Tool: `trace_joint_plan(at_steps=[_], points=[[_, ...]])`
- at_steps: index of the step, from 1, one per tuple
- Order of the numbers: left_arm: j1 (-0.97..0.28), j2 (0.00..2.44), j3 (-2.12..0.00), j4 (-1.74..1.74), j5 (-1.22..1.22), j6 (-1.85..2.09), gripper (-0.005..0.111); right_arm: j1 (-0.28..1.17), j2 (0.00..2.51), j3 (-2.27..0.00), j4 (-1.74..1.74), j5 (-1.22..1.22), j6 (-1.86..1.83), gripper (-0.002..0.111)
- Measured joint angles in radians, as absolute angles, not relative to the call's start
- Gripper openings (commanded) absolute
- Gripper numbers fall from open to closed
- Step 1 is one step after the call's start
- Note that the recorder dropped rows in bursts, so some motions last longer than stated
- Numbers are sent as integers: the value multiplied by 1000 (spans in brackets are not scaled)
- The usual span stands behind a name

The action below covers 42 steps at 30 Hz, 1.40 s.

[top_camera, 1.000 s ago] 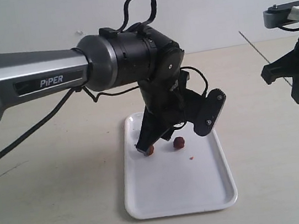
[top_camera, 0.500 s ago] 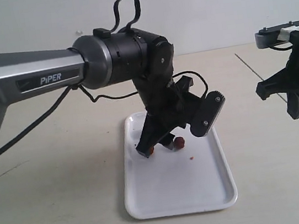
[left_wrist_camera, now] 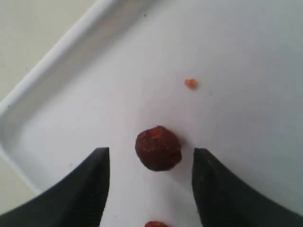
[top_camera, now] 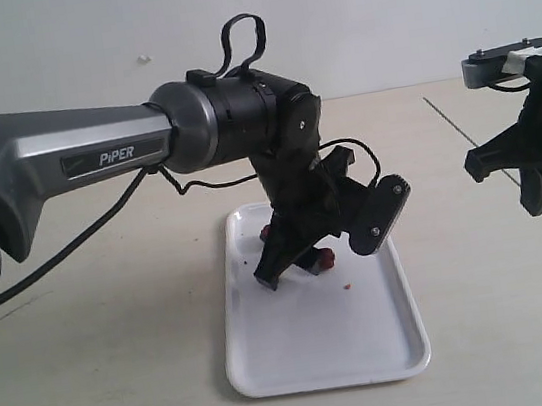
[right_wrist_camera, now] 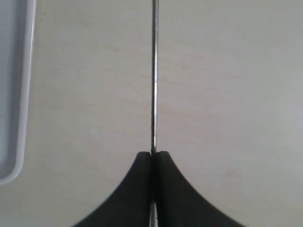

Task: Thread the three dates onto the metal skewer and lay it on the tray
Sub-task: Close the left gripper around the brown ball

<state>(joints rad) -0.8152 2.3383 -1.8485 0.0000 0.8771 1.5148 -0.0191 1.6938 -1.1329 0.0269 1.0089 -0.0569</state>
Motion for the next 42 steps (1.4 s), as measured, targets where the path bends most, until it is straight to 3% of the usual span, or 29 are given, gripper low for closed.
trace_joint_plan(at_steps=[22, 28, 34, 42], points=[[-813, 2376, -1857, 0, 826, 1515, 52, -19, 1694, -1133, 27, 999, -60, 0], [-813, 2377, -1857, 0, 828, 1516, 36, -19, 1694, -1133, 27, 997, -60, 0], [-813, 2379, -1857, 0, 829, 1495, 40, -19, 1694, -1133, 27, 997, -60, 0], [-813, 2379, -1857, 0, 828, 1492, 36, -19, 1694, -1133, 27, 997, -62, 0]])
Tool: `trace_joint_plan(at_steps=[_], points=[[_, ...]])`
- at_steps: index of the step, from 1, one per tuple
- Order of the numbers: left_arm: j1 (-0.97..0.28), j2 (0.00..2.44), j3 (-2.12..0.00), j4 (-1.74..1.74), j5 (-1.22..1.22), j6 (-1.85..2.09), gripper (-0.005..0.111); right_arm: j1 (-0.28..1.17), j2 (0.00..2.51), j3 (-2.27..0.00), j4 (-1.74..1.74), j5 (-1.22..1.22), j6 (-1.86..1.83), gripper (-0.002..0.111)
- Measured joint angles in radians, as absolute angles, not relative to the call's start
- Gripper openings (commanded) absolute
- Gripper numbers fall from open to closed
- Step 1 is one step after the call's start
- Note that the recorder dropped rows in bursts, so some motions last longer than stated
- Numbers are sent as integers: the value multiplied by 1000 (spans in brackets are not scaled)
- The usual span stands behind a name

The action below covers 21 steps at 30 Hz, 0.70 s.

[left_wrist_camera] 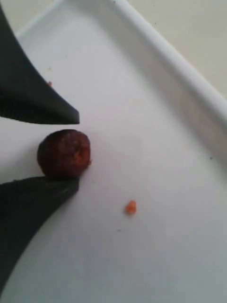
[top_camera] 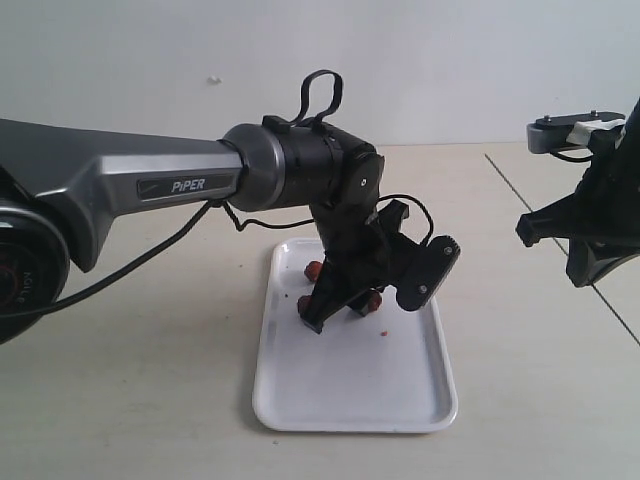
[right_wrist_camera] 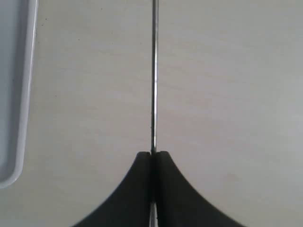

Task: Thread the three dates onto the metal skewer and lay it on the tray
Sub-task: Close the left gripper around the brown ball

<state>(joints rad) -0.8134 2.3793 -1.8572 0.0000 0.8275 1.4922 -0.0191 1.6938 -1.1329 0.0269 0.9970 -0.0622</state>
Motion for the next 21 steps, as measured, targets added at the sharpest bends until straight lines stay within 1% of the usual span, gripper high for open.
trace_joint_plan(at_steps=[16, 18, 19, 21], points=[[-813, 2379, -1857, 0, 828, 1477, 36, -19, 1694, -1133, 27, 997, -62, 0], [-813, 2379, -1857, 0, 828, 1467, 32, -19, 1694, -1137, 27, 993, -62, 0], [-813, 2379, -1857, 0, 828, 1465, 25, -19, 1694, -1139, 27, 993, -62, 0], [-813, 2381, -1857, 0, 828, 1460, 20, -19, 1694, -1139, 27, 991, -62, 0]])
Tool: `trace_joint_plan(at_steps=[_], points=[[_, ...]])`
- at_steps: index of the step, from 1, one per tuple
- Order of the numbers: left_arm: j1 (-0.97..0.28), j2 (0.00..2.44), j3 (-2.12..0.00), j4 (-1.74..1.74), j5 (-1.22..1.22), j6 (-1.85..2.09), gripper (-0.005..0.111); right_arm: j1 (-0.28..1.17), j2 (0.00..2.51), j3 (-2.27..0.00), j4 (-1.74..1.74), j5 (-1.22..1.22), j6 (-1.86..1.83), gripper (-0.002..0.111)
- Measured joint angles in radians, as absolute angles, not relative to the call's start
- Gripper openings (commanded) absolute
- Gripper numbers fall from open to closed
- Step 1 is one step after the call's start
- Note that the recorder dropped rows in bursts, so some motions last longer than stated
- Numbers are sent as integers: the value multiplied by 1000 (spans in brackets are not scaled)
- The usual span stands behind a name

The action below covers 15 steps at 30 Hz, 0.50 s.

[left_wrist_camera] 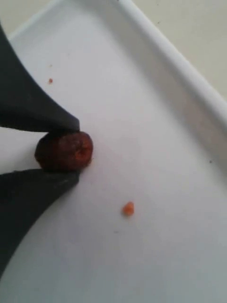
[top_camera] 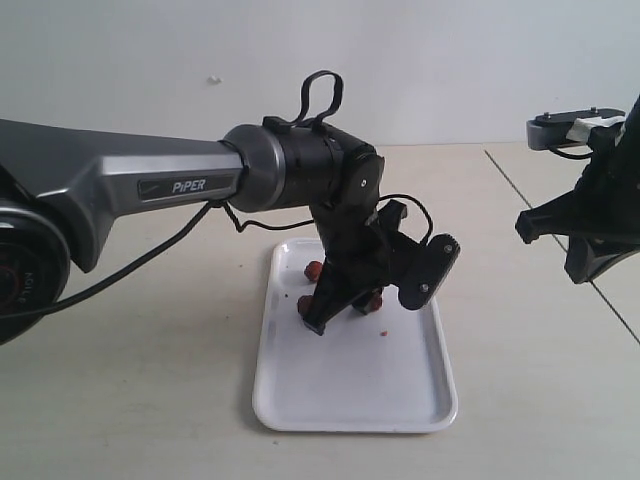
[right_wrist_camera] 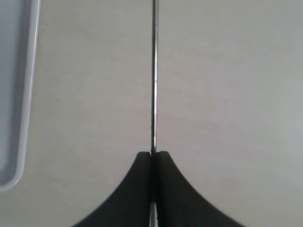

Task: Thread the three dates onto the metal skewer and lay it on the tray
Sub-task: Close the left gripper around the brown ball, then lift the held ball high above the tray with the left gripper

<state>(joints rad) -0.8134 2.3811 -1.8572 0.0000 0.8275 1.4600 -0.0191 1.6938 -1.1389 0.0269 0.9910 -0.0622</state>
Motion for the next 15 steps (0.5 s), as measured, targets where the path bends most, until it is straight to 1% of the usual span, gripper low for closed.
trace_joint_plan(at_steps=[3, 5, 12, 15], points=[[-813, 2381, -1857, 0, 825, 1447, 26, -19, 1694, -1139, 27, 991, -62, 0], [-813, 2381, -1857, 0, 824, 1442, 27, -19, 1694, -1139, 27, 991, -62, 0], [-809, 2374, -1857, -5, 824, 1333, 27, -19, 1694, -1139, 27, 991, -62, 0], [-785, 2348, -1857, -48, 819, 1282, 27, -19, 1694, -1139, 27, 991, -62, 0]])
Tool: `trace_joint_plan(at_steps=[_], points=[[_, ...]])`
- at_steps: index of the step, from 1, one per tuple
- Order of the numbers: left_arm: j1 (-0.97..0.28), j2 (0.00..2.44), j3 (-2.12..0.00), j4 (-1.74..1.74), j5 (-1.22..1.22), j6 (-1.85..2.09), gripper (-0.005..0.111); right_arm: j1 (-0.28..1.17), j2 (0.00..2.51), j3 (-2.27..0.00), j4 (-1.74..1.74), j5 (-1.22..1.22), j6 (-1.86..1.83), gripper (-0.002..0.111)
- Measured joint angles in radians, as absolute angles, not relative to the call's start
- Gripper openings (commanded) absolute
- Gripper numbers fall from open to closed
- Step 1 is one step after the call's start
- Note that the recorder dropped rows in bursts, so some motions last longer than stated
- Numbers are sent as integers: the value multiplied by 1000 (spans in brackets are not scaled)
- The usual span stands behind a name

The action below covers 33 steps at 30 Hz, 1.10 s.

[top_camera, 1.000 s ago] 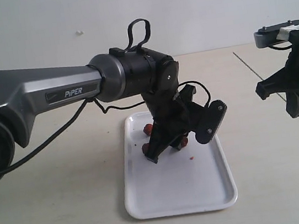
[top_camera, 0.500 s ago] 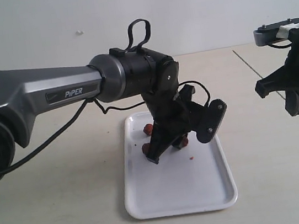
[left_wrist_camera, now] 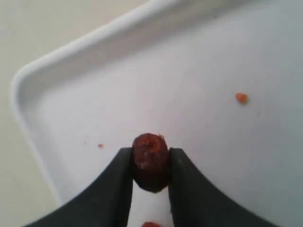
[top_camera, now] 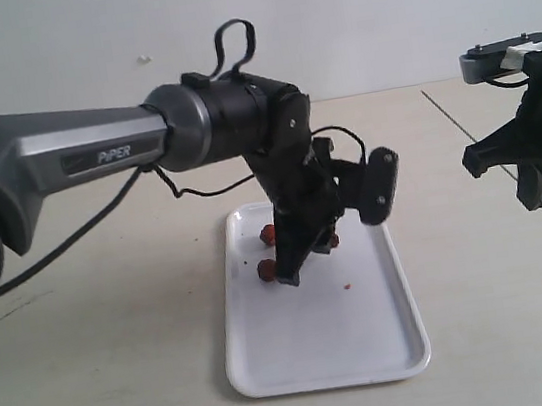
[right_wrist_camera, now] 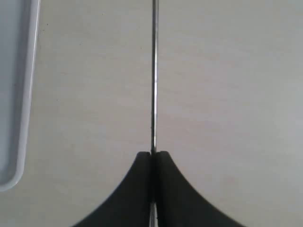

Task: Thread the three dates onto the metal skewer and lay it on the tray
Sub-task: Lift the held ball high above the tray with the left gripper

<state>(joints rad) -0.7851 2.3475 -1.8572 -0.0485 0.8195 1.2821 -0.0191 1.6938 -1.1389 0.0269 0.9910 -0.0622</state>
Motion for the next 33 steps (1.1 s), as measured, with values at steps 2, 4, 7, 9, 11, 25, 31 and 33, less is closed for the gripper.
trace_joint_plan(at_steps=[2, 4, 7, 9, 11, 25, 31, 33], points=[[-756, 2319, -1857, -133, 814, 1267, 27, -19, 1694, -1139, 27, 991, -62, 0], [-717, 2288, -1857, -252, 809, 1265, 27, -19, 1694, -1139, 32, 991, -62, 0], [-650, 2247, -1857, -445, 804, 1263, 27, -19, 1694, -1139, 69, 991, -65, 0], [-603, 2224, -1857, -573, 805, 1263, 27, -19, 1694, -1139, 109, 991, -80, 0], [-549, 2207, -1857, -736, 804, 1261, 27, -19, 1694, -1139, 163, 991, -109, 0], [-352, 2200, -1851, -1476, 862, 977, 27, -19, 1708, -990, 843, 933, -665, 0], [-350, 2200, -1851, -1521, 862, 828, 27, -19, 1708, -886, 1074, 911, -958, 0], [-350, 2204, -1851, -1532, 862, 791, 27, -19, 1708, -861, 1141, 908, -1034, 0]])
